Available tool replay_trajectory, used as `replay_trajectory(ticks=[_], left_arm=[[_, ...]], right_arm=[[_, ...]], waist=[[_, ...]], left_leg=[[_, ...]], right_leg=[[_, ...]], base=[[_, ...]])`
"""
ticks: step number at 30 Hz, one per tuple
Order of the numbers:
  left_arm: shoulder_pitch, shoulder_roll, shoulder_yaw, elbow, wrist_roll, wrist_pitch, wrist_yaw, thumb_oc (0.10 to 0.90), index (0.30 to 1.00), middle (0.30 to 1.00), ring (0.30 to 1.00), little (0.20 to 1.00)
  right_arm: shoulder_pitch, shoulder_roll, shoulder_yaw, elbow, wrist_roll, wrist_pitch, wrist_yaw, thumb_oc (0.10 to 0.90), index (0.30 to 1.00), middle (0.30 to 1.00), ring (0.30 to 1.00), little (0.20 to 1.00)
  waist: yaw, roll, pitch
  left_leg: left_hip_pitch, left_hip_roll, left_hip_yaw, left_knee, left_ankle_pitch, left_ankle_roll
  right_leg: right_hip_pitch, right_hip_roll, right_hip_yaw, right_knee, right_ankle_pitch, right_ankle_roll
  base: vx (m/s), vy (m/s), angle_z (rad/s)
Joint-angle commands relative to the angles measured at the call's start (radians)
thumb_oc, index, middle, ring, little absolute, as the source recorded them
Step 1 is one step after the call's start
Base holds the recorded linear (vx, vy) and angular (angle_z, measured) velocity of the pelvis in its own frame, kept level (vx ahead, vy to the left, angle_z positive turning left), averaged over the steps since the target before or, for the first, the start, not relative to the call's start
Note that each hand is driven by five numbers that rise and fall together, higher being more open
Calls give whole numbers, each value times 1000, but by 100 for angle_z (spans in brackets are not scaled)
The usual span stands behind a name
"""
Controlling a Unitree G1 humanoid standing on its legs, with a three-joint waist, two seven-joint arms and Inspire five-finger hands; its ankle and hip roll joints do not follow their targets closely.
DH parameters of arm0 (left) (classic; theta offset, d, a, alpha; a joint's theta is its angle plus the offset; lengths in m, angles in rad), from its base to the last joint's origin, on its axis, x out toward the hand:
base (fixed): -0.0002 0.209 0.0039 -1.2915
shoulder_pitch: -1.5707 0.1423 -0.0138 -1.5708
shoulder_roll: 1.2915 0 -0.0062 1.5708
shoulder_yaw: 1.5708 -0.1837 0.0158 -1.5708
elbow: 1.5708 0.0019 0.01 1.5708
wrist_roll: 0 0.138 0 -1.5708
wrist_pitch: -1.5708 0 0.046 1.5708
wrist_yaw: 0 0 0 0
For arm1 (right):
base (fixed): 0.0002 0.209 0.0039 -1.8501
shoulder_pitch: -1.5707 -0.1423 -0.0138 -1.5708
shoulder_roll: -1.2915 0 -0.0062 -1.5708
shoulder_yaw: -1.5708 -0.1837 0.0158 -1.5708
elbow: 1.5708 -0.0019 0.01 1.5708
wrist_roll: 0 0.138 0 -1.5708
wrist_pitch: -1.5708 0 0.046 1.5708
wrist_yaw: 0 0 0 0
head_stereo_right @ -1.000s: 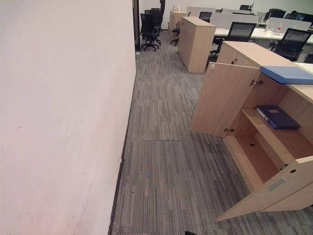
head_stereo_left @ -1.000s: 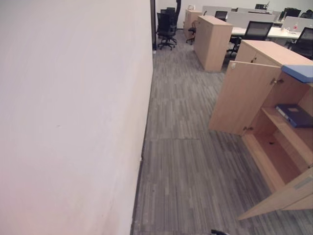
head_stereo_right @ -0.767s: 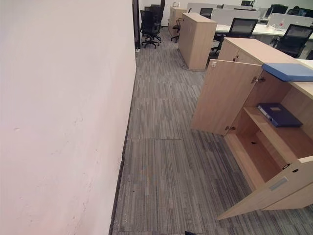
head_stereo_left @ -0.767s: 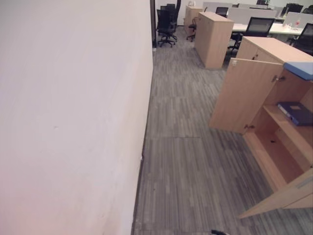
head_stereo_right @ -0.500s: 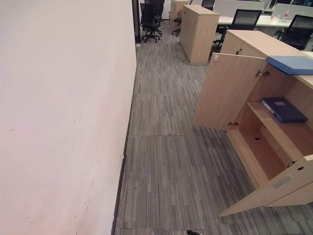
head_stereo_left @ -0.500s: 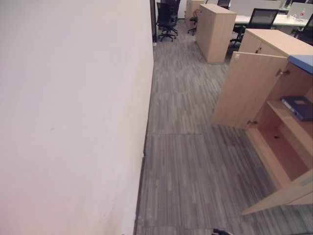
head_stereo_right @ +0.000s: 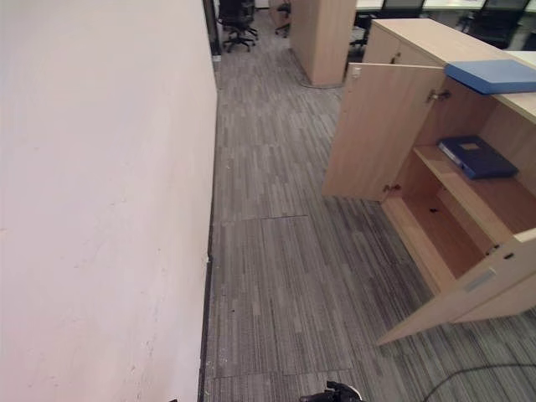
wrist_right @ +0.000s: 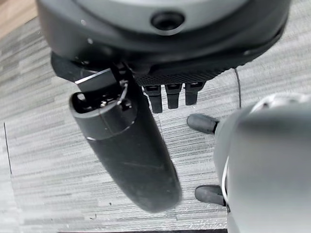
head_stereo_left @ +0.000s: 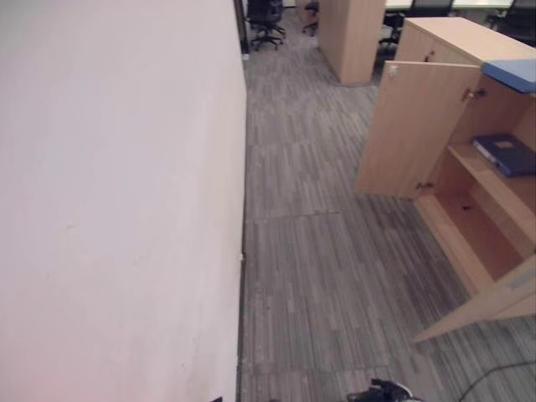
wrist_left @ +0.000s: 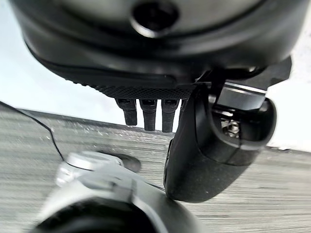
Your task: Put the empty folder in the office cabinet
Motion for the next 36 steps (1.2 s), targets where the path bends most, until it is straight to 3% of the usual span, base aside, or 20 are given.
replay_trajectory(ticks=[1,5,11,14,16,17,18,19,20,21,22,23,26,28,31,36], left_arm=[[23,-1,13,71,31,-2,10,800,900,900,900,900],[21,-8,34,73,3,-3,15,800,900,900,900,900],[6,-12,3,53,21,-4,27,800,900,900,900,900],[-5,-10,8,56,14,-4,41,800,900,900,900,900],[-11,-7,21,55,-5,-6,45,800,900,900,900,900],[-9,-7,35,51,-29,-10,47,800,900,900,900,900],[-5,-9,53,54,-47,-4,45,800,900,900,900,900],[2,-15,74,61,-81,0,45,800,900,900,900,900],[8,-19,79,68,-81,1,42,800,900,900,900,900],[21,-17,88,84,-76,4,38,800,900,900,900,900],[31,-17,92,96,-80,2,43,800,900,900,900,900],[31,-17,92,96,-80,2,43,800,900,900,900,900],[37,-25,85,95,-91,-5,52,800,900,900,900,900],[43,-30,96,99,-87,-4,51,800,900,900,900,900],[64,-36,110,104,-76,-3,52,800,900,900,900,900],[67,-16,112,105,-53,-10,55,800,900,900,900,900]], right_arm=[[-50,-17,-11,46,40,-10,5,800,900,900,900,900],[-39,-15,-23,52,90,-11,19,800,900,900,900,900],[-28,-25,-28,56,90,-12,2,800,900,900,900,900],[-23,-26,-22,44,93,-12,1,800,900,900,900,900],[-21,-30,-24,42,116,-4,19,800,900,900,900,900],[-24,-34,-28,48,118,-5,22,800,900,900,900,900],[-27,-41,-35,53,120,-4,18,800,900,900,900,900],[-34,-48,-39,51,127,-4,16,800,900,900,900,900],[-34,-48,-37,52,128,-2,18,800,900,900,900,900],[-35,-47,-31,51,123,-2,21,800,900,900,900,900],[-34,-47,-27,52,112,-4,20,800,900,900,900,900],[-34,-47,-27,52,112,-4,20,800,900,900,900,900],[-39,-53,-32,58,99,-2,11,800,900,900,900,900],[-32,-50,-35,57,92,-1,16,800,900,900,900,900],[-14,-46,-49,68,78,-1,21,800,900,900,900,900],[0,-27,-57,79,75,2,26,800,900,900,900,900]], waist=[[8,-44,-16],[10,-57,-31],[-1,-55,-40],[-5,-55,-32],[-6,-60,-14],[5,-66,8],[19,-69,28],[33,-63,47],[39,-68,48],[55,-78,48],[77,-69,51],[79,-70,54],[97,-39,60],[106,-27,53],[113,-12,12],[115,-31,-19]], left_leg=[[-10,-63,-128,-11,-51,28],[15,-47,-131,-11,-61,15],[32,-23,-143,1,-78,2],[8,-16,-144,59,-101,-5],[-44,-27,-139,186,-133,-15],[-96,-43,-135,312,-119,-32],[-157,-53,-142,451,-72,-44],[-237,-74,-175,537,12,-65],[-281,-83,-180,548,15,-64],[-343,-70,-176,500,-9,-49],[-373,-5,-196,329,36,-54],[-365,-5,-194,321,40,-55],[-396,95,-216,77,147,-79],[-361,113,-198,15,171,-87],[-324,112,-225,-11,188,-102],[-291,79,-194,-11,172,-83]], right_leg=[[22,-83,-40,8,41,80],[62,-61,-54,-24,27,74],[86,-27,-42,-27,-12,51],[79,-19,-37,-4,-38,33],[74,-16,-33,23,-64,12],[86,-11,-33,30,-81,-4],[102,-11,-30,30,-93,-18],[109,-11,-20,34,-99,-26],[111,-15,-13,35,-103,-27],[127,-16,5,27,-115,-20],[165,-10,27,18,-140,-3],[168,-11,29,19,-141,-3],[214,-11,70,14,-164,16],[238,-7,84,1,-164,27],[252,-4,95,-24,-161,40],[241,-56,105,-43,-134,77]], base=[[100,-106,-13],[107,-105,1],[105,-109,6],[71,-110,-1],[42,-133,2],[39,-146,4],[71,-118,3],[106,-46,3],[208,24,-58],[401,85,-66],[358,77,-78],[280,101,-31],[248,129,-24],[207,106,-70],[211,154,-67],[165,190,-37]])
